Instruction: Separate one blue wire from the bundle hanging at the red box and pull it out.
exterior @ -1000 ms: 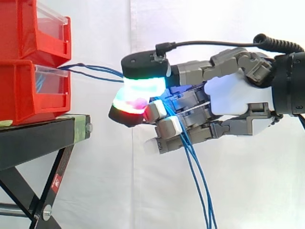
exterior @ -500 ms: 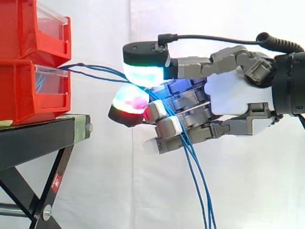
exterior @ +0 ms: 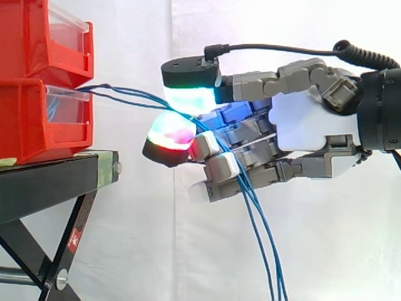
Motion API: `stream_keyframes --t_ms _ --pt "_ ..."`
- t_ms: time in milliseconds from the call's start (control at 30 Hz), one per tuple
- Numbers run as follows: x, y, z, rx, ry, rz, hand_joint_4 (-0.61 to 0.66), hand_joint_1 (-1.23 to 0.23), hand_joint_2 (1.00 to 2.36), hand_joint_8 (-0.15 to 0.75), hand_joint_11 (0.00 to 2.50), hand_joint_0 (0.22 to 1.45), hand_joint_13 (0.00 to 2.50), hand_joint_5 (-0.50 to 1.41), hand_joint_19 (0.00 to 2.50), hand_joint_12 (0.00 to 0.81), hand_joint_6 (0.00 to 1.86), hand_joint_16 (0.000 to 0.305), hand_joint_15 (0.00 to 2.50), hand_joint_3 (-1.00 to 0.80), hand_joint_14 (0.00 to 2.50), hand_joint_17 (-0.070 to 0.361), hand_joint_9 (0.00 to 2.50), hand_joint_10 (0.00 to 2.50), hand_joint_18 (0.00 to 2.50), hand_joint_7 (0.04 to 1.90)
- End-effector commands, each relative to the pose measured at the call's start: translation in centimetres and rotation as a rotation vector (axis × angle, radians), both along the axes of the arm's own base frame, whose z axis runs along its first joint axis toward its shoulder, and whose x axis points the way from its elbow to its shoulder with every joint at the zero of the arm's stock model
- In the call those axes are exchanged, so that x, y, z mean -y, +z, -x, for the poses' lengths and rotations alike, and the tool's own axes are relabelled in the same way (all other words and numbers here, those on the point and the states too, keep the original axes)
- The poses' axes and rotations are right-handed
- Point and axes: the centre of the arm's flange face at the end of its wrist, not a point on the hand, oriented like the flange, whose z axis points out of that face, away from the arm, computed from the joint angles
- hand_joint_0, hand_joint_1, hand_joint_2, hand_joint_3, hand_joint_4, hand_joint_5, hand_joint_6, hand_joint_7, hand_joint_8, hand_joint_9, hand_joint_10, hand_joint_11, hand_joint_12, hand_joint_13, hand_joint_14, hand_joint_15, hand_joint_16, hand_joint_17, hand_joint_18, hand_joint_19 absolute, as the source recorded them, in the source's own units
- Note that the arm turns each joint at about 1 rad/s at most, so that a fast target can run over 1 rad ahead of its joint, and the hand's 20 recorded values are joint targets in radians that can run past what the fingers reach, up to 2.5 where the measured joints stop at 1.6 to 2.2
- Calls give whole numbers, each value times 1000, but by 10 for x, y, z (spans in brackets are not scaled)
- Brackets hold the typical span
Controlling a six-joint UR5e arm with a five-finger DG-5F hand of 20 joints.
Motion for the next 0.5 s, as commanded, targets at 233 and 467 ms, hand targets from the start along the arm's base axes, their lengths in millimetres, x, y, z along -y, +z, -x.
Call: stream_keyframes --t_ms 233,467 --pt "0 0 0 -1 0 0 220 -916 1024 301 1440 722 1179 -211 395 323 690 27 1241 -200 26 61 946 8 598 1100" --pt "0 1 0 1 0 0 231 -914 1013 299 1448 687 1168 -217 410 324 698 26 1264 -355 26 58 908 9 593 1075"
